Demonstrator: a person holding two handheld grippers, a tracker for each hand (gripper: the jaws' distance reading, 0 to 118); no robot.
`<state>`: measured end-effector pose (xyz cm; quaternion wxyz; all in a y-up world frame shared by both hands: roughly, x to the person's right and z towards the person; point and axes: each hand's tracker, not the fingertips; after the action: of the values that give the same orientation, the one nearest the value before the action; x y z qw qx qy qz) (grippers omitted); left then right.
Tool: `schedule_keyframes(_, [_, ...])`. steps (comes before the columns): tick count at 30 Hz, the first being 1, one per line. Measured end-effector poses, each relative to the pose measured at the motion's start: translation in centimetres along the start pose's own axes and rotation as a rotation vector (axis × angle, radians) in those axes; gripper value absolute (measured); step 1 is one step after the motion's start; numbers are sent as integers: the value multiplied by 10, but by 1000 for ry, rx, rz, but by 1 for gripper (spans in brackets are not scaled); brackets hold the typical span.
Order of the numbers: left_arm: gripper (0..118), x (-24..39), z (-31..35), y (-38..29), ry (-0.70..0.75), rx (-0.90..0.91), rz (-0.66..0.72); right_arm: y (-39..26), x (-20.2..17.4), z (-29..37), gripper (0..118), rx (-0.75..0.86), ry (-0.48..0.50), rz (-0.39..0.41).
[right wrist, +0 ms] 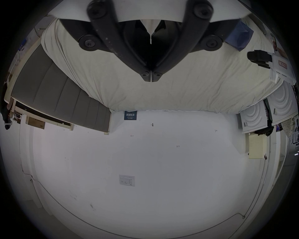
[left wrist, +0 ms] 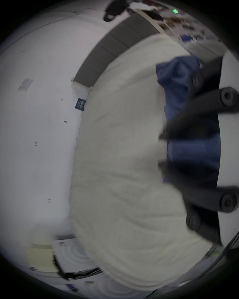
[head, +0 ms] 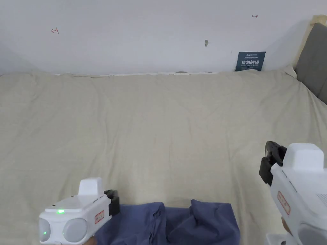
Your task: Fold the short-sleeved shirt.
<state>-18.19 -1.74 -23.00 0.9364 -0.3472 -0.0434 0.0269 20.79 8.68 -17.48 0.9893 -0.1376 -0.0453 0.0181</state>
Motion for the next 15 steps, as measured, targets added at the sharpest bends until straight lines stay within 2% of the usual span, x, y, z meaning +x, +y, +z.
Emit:
schedule_keyframes(5, [1, 1, -18, -32, -35, -36, -36, -1, 1, -2, 1, -2, 8, -5])
schedule_keyframes(15, [1, 80, -50, -86, -149, -201, -105, -5, 15, -1, 1, -16, -11, -8])
